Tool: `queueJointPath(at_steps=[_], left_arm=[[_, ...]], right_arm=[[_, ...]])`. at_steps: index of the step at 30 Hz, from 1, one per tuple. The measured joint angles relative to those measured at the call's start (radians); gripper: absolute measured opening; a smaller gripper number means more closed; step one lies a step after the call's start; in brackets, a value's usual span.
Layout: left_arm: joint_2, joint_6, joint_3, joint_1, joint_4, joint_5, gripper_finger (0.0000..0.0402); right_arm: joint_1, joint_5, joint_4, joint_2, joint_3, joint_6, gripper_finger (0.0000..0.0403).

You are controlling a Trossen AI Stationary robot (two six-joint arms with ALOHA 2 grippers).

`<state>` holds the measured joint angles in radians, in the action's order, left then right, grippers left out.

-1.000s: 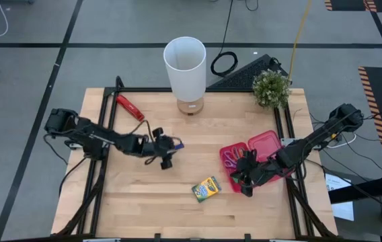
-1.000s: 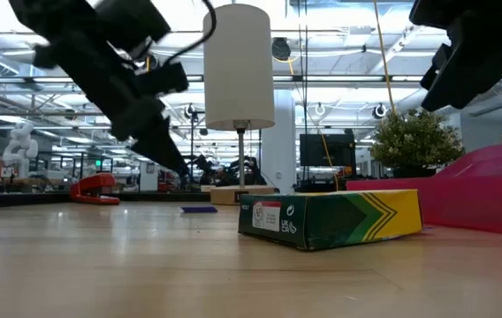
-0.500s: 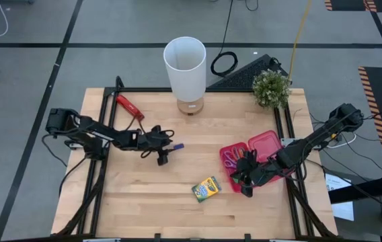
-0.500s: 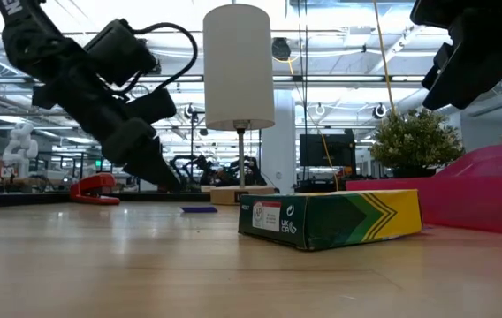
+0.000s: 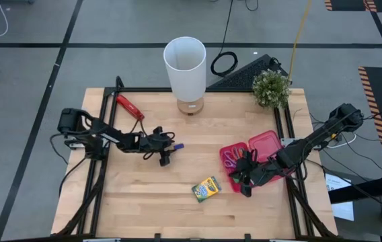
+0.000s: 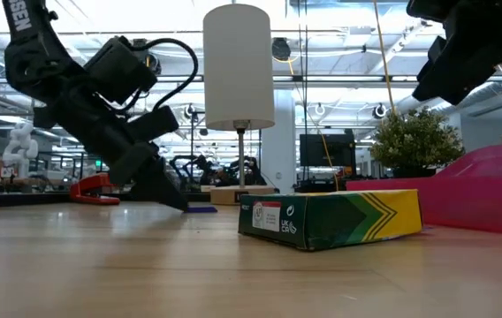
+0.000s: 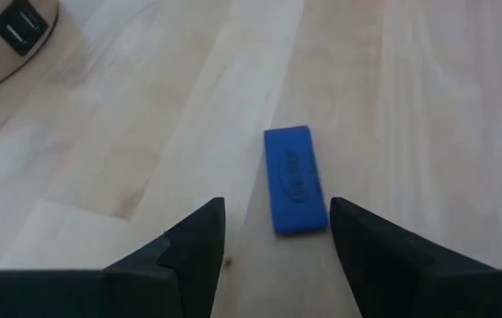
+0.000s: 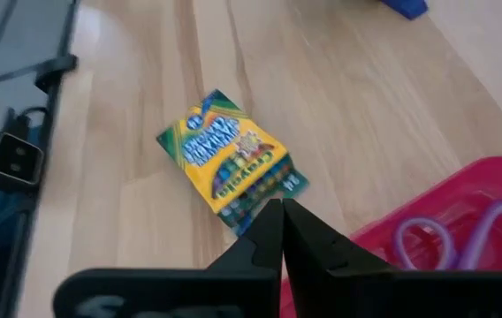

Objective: Pack school essentials
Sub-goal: Put the blue eraser into the pink supply box

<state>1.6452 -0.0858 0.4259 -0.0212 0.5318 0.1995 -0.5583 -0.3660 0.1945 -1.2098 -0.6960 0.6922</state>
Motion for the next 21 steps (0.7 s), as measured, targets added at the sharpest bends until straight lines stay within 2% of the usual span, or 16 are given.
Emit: queueJointPath(at_steps=[10, 21], left_arm=[[0.080, 0.000, 0.001, -0.003, 0.095, 0.003, 0.0204], [0.096, -0.005, 0.002, -0.005, 0.097, -0.042, 0.0108]], right_arm=[[-0.013, -0.001, -0.012, 0.000, 0.000, -0.007, 0.0002], [-0.013, -0.002, -0.019, 0.000, 0.000, 0.002, 0.0002]])
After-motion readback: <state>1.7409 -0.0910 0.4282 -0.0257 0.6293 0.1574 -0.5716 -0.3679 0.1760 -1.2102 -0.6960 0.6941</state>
